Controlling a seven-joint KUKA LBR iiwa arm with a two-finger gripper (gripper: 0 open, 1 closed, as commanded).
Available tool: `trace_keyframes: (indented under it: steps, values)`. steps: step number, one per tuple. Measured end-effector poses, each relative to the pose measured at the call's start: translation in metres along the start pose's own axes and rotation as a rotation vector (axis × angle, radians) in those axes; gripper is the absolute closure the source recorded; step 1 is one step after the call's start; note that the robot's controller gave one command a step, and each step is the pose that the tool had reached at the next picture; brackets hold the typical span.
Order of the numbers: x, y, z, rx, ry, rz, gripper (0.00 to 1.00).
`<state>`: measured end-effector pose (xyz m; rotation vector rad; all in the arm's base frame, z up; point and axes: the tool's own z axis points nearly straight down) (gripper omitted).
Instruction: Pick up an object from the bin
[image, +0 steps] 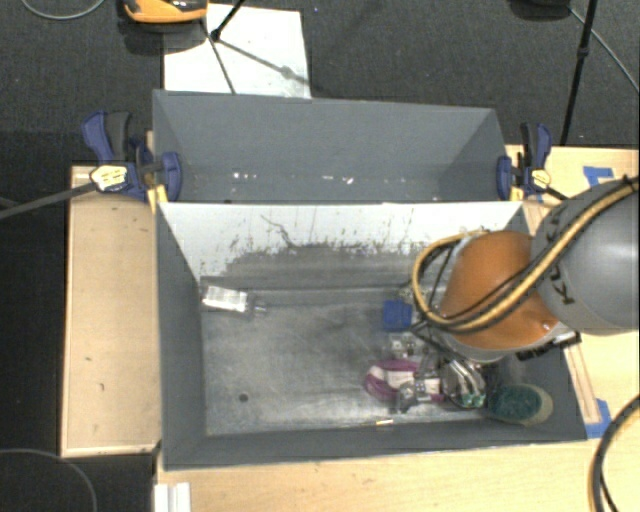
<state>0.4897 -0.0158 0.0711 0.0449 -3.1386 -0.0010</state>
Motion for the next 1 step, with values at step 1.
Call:
trace_keyframes:
  steps: [1]
  values:
    - [0.0039,0.0038,-0.1318,0.001,-0.011,0.017,1.00]
